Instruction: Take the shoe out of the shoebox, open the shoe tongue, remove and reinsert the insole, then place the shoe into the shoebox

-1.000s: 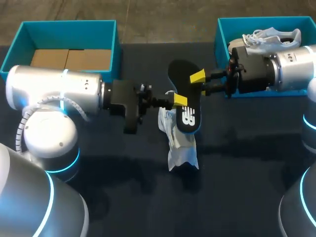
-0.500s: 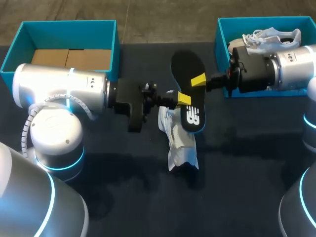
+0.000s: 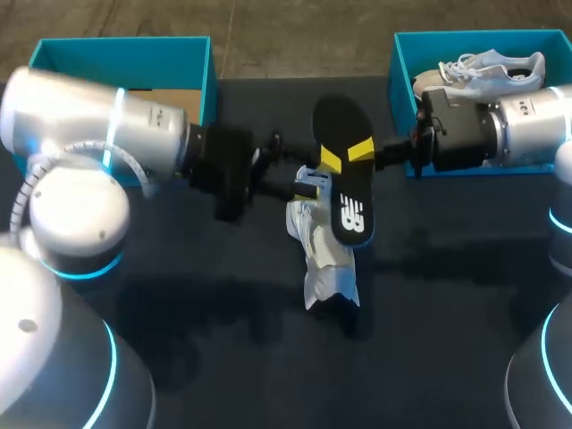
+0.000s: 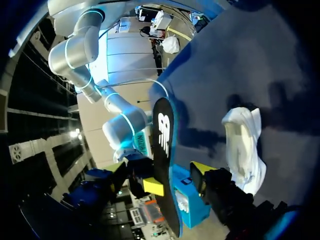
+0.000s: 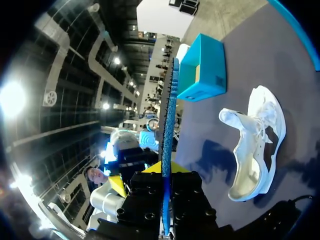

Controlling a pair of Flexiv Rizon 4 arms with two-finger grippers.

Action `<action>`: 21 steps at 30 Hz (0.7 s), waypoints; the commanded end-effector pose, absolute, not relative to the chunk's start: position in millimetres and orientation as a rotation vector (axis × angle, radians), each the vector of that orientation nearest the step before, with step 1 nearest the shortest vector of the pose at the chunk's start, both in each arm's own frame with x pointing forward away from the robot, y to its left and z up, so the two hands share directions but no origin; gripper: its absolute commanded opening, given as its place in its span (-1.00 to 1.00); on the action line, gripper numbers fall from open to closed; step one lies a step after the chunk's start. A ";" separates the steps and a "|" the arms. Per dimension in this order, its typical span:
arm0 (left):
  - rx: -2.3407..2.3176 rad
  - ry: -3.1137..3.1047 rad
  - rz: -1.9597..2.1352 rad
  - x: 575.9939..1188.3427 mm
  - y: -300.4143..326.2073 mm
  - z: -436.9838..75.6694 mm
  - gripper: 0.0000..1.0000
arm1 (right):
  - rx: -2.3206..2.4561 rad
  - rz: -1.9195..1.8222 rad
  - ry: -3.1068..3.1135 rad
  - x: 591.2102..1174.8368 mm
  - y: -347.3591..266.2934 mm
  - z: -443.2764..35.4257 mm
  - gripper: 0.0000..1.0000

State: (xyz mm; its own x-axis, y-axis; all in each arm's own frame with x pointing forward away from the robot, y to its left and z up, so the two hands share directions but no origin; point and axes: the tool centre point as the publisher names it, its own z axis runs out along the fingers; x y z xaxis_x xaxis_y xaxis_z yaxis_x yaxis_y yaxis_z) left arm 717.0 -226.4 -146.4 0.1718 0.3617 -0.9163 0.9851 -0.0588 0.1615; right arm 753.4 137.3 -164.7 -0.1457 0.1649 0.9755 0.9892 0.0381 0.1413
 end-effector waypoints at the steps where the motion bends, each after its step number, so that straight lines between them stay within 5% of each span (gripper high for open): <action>1: 1.671 1.486 -0.799 722.3 -218.5 -134.3 1.00 | -1.233 -1.198 -1.452 759.3 144.0 -171.4 -1.00; 21: 1.917 2.011 -0.523 756.1 -206.7 -120.1 1.00 | -1.261 -1.139 -1.464 758.2 155.5 -189.6 -1.00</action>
State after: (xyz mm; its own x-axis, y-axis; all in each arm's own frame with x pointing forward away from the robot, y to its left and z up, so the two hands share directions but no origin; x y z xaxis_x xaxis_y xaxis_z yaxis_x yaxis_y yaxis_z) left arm 745.5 -201.3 -126.1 -0.0515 0.6720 -0.7387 0.9986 0.0458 -0.0280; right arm 755.8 151.0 -187.4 -0.1129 0.1943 0.9744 0.9928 0.0625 0.1026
